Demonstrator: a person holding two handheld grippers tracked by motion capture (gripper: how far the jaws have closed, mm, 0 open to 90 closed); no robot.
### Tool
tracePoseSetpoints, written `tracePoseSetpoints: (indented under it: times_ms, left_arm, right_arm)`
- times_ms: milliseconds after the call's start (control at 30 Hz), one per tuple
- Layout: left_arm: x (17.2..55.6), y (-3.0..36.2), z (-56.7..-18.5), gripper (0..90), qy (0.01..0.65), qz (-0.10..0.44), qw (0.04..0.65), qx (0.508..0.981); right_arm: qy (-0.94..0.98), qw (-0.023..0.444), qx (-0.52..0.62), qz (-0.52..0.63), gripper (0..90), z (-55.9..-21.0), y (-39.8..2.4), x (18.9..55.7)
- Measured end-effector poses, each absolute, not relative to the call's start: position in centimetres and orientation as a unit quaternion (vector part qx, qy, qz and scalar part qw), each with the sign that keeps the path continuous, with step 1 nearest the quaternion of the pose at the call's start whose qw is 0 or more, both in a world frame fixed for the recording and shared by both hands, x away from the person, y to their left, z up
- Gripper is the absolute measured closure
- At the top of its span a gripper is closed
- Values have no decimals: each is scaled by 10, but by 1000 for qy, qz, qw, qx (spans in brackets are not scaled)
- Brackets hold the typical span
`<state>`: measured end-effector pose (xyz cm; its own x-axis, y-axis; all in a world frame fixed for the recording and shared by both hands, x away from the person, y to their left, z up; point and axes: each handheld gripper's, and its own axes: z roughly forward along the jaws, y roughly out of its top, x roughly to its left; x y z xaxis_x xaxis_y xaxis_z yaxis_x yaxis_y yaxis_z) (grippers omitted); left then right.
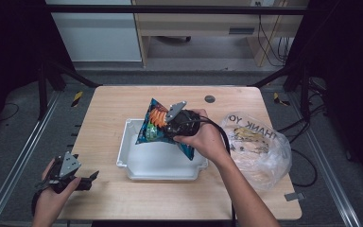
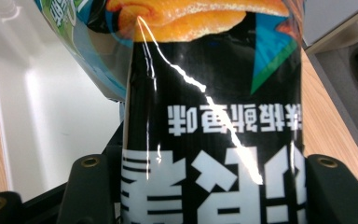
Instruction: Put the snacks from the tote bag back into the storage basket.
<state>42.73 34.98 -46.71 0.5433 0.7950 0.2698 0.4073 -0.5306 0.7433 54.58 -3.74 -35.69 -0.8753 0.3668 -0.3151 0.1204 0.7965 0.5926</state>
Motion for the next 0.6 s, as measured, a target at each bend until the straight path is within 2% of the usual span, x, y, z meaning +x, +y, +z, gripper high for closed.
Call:
tracePoseSetpoints:
  times_ms: [600]
  left_arm:
    - [429, 350, -466, 39, 365, 308, 317, 819]
  right_arm:
    - [930, 195, 115, 290, 426, -364, -19, 547]
